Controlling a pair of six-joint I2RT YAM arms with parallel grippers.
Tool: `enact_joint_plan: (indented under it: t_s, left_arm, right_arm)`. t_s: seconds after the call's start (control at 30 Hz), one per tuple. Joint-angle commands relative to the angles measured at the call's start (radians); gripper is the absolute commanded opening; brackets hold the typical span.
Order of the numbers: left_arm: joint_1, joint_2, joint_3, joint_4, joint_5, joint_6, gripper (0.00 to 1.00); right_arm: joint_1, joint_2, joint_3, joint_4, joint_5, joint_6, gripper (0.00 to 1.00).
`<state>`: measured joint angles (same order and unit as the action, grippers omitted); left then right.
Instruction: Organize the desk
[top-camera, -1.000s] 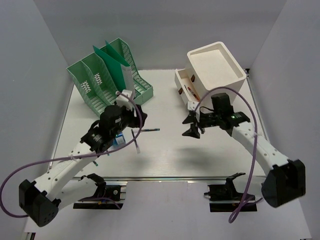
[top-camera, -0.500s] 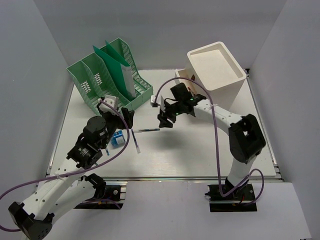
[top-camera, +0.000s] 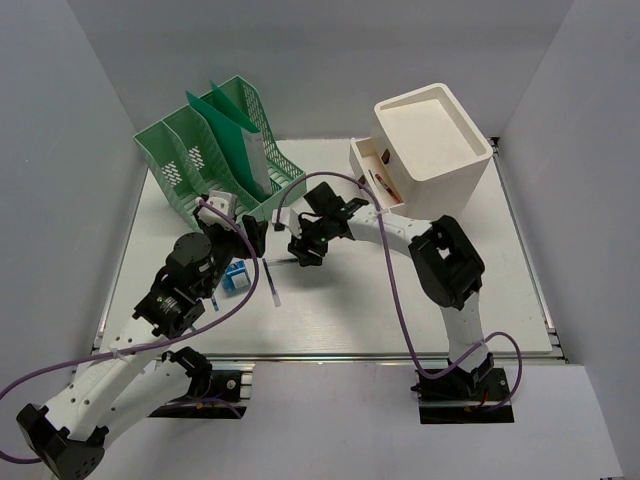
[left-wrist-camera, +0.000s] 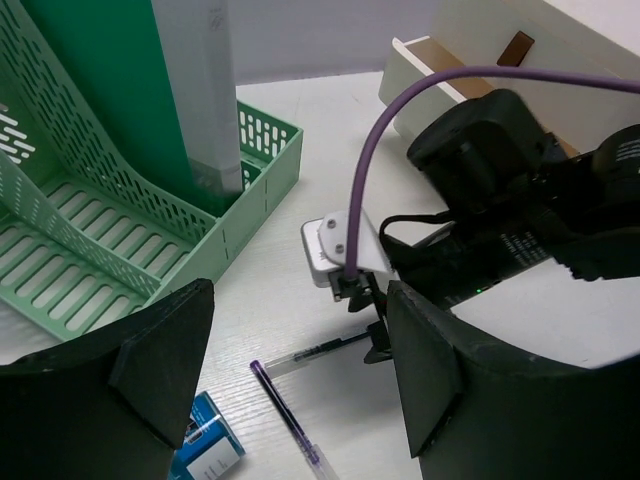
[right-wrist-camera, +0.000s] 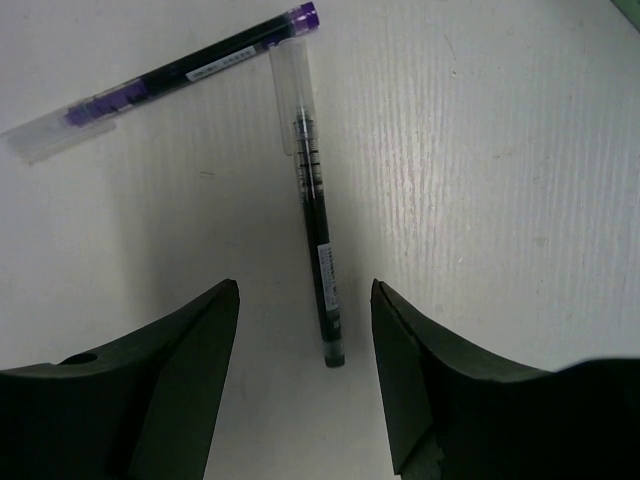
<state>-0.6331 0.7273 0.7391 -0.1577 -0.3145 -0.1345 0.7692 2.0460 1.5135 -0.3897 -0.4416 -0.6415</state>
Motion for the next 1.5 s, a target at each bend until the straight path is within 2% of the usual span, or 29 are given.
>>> enact_joint_plan:
  t_s: [0.0, 0.27, 0.37, 0.57, 0.63, 0.83, 0.93, 1.07, 1.23, 1.37, 1.47]
  left_arm:
    - [0.001, -0.017, -0.006, 0.000, 0.003, 0.006, 0.79]
    - [0.001, -0.032, -0.009, 0.003, 0.008, 0.006, 0.79]
    - [0.001, -0.034, -0.009, 0.003, 0.006, 0.004, 0.79]
    - [0.001, -0.032, -0.010, 0.003, 0.002, 0.004, 0.79]
    - [0.001, -0.032, -0.012, 0.003, 0.000, 0.004, 0.79]
    - [0.001, -0.023, -0.017, 0.007, -0.001, -0.001, 0.79]
    - [0.001, -0.013, -0.023, 0.017, 0.005, -0.008, 0.78]
    - [0.001, 0.021, -0.026, 0.021, 0.025, -0.022, 0.76]
    - [0.001, 0.090, -0.020, 0.015, 0.025, -0.063, 0.66]
    - [0.001, 0.122, -0.020, 0.015, 0.034, -0.086, 0.64]
    - [0.001, 0.139, -0.021, 0.021, 0.044, -0.100, 0.64]
  right_arm:
    - [0.012, 0.025, 0.057, 0.044, 0.072, 0.026, 0.61]
    - [0.024, 0.085, 0.079, 0.034, 0.098, 0.028, 0.58]
    - [0.031, 0.098, 0.073, 0.032, 0.118, 0.026, 0.54]
    - [0.033, 0.095, 0.028, 0.031, 0.162, 0.020, 0.33]
    - [0.027, 0.085, -0.010, 0.041, 0.172, 0.023, 0.29]
    - [0.013, 0.033, -0.087, 0.026, 0.193, 0.023, 0.06]
    - [-0.002, -0.003, -0.075, -0.017, 0.175, 0.026, 0.00]
    - [-0.031, -0.123, -0.043, -0.125, 0.112, 0.037, 0.00]
    - [-0.068, -0.317, 0.011, -0.207, 0.090, 0.085, 0.00]
    - [-0.111, -0.412, 0.030, -0.210, 0.188, 0.163, 0.00]
    - [-0.154, -0.457, 0.018, -0.163, 0.320, 0.230, 0.00]
